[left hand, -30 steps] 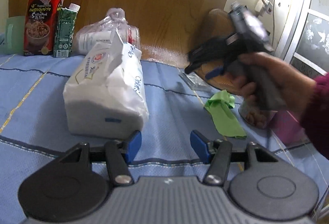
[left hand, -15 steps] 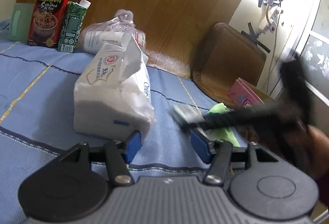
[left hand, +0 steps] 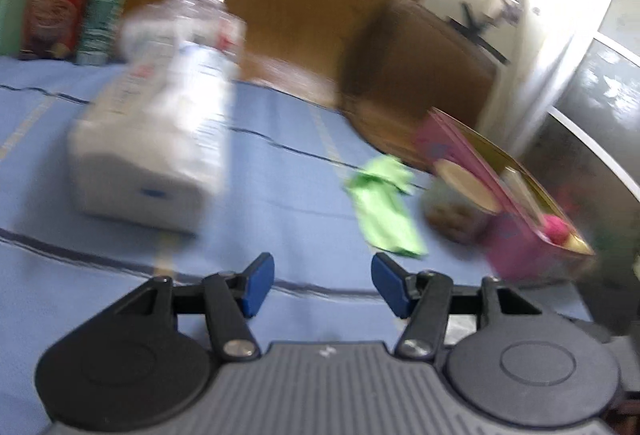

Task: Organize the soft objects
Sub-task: 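Lift the barcode card into the pink tin and open the right gripper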

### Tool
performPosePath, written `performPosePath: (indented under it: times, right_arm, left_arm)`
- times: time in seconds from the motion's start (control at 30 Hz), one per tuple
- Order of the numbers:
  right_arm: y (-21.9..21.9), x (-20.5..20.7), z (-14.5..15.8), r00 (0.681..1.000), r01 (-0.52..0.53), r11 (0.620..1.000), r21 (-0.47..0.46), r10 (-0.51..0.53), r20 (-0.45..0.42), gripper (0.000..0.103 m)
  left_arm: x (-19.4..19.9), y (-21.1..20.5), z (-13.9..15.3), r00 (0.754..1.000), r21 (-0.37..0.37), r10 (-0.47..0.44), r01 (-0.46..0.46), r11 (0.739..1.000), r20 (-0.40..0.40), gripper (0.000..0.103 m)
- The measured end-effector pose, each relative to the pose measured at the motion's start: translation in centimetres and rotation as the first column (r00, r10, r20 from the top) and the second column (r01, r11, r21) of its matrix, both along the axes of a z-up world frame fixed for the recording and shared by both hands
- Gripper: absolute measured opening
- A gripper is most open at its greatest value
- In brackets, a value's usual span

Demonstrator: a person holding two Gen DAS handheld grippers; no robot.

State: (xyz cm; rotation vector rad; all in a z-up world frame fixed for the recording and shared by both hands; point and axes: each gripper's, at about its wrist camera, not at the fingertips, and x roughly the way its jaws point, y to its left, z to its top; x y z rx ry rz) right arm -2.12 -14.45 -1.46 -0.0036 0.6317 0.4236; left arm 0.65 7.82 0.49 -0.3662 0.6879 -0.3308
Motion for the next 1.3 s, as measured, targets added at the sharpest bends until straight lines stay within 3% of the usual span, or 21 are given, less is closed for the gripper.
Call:
performPosePath:
  times: [0.17,0.23,0.33,0.5,0.6,0.73,0.87,1.07,1.2,1.3]
  right_arm:
    - [-0.3,-1.4,-0.3,0.998,-0.020,0.998,-0.064,0.024,0.063,0.073]
    - [-0.3,-2.0,-0.8,0.997,-0.046,0.997,-0.065,0.050,0.066,0.061]
    - [-0.4,-2.3,-0.8,0.997,-0.050,0.998,-0.032,0.052,0.058,0.059]
    - [-3.0,-1.5,-0.3,1.000,0.014,0.979,0.203,-0.012,-0.011,0.058]
    - [-3.7,-1.9,0.6,0.999,0.037,0.966,0.256,-0.042,0.017,0.058]
    - [-4.6,-3.0,2.8,0.983,0.076,0.968,0.239,-0.113,0.143,0.059]
    - [-6.6,-3.0,4.5,0.944,0.152,0.967,0.205,-0.204,0.258,0.059]
    - [-11.9,-0.5,5.0,0.904,0.270,0.945,0.186,-0.315,0.290,0.059]
    - [-15.4,2.6,4.1,0.895,0.329,0.927,0.179,-0.367,0.252,0.059]
    - [-15.9,4.9,2.6,0.847,0.447,0.891,0.079,-0.450,0.284,0.072]
  left_arm:
    - [-0.7,-4.3,1.2,0.990,0.028,-0.131,0.133,0.991,-0.056,0.055]
    - [-0.5,-5.7,0.9,0.980,0.004,-0.167,0.168,0.986,-0.106,0.055]
    - [-0.3,-7.5,-0.3,0.962,-0.030,-0.210,0.208,0.978,-0.172,0.052]
    - [-0.8,-9.0,0.7,0.960,0.058,-0.245,0.255,0.965,-0.134,0.037]
    - [-0.7,-10.0,2.7,0.950,0.095,-0.299,0.307,0.947,-0.092,0.036]
    - [-0.1,-12.5,6.0,0.927,0.176,-0.374,0.369,0.913,-0.006,0.037]
    - [1.1,-16.7,8.7,0.896,0.234,-0.438,0.411,0.881,0.072,0.036]
    - [4.7,-23.5,9.2,0.865,0.217,-0.494,0.468,0.857,0.087,0.037]
    - [7.4,-26.6,7.8,0.872,0.206,-0.484,0.461,0.863,0.077,0.045]
    - [8.3,-26.7,7.4,0.893,0.199,-0.444,0.423,0.884,0.076,0.045]
